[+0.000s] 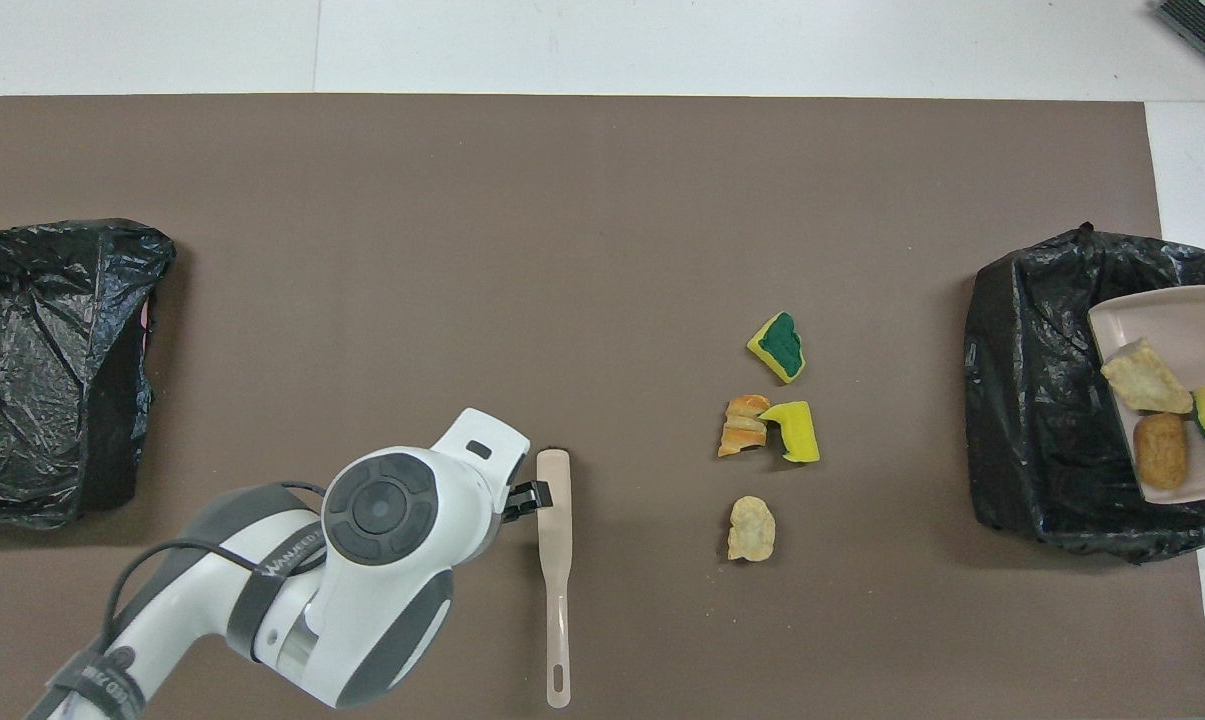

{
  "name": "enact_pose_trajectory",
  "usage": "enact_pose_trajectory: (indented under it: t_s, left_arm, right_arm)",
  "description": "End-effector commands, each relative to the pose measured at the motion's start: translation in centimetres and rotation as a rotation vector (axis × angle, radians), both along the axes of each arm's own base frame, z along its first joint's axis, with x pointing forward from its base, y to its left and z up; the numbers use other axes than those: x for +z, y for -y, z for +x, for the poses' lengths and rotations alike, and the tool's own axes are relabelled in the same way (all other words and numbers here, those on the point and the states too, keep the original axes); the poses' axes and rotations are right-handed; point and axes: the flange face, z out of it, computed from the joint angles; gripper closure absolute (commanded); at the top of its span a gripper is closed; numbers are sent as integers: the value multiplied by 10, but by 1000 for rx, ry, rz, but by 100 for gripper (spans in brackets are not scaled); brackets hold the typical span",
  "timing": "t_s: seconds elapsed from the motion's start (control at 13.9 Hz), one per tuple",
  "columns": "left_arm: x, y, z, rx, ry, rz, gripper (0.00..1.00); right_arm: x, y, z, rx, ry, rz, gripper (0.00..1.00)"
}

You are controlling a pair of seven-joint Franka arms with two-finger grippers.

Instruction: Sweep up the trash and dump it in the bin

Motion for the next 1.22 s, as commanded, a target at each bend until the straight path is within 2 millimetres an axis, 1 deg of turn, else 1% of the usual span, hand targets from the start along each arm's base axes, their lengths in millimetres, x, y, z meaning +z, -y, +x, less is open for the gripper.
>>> enact_pose_trajectory:
  t_s: [0.0,0.07,0.14,0.22,0.29,0.43,0.5,0.58,0.72,0.79,0.86,0.94,1.01,1.08,1.15]
  left_arm:
    - [15,-31,23,-9,0,26,0]
    - [16,-46,30,-31,-10,28,0]
    - [21,-64,36,-49,-13,26,0]
    - [25,-84,42,-69,-25,27,0]
    - [31,-104,46,-93,-37,25,0]
    - [39,-142,50,-132,-57,20,0]
    - [44,-162,54,-144,-62,14,0]
    - [48,-181,56,-166,-64,8,0]
    - [54,-217,59,-205,-73,-6,0]
    - [59,-237,62,-219,-61,-14,0]
    - [63,-254,64,-228,-49,-19,0]
    - [70,-268,68,-227,-34,-22,0]
    - [76,-278,74,-227,-18,-23,0]
    - [86,-286,82,-227,4,-23,0]
    - [95,-289,89,-229,25,-21,0]
  right_arm:
    - [8,-11,-10,-3,43,-86,100]
    - [8,-12,-13,-23,60,-102,100]
    - [9,-14,-15,-17,62,-128,100]
    - [13,-24,-12,4,65,-141,100]
    - [21,-26,-13,9,76,-149,100]
    - [44,-23,-21,-21,118,-146,100]
    - [52,-26,-19,3,123,-151,100]
    - [56,-33,-17,23,114,-156,100]
    - [62,-56,-12,88,105,-175,100]
    - [62,-59,-13,108,104,-183,100]
    - [57,-60,-15,121,94,-194,100]
    - [50,-70,-13,144,90,-194,100]
    - [41,-85,-10,177,75,-203,100]
    - [32,-94,-10,192,70,-222,100]
    - [34,-99,-8,217,73,-270,100]
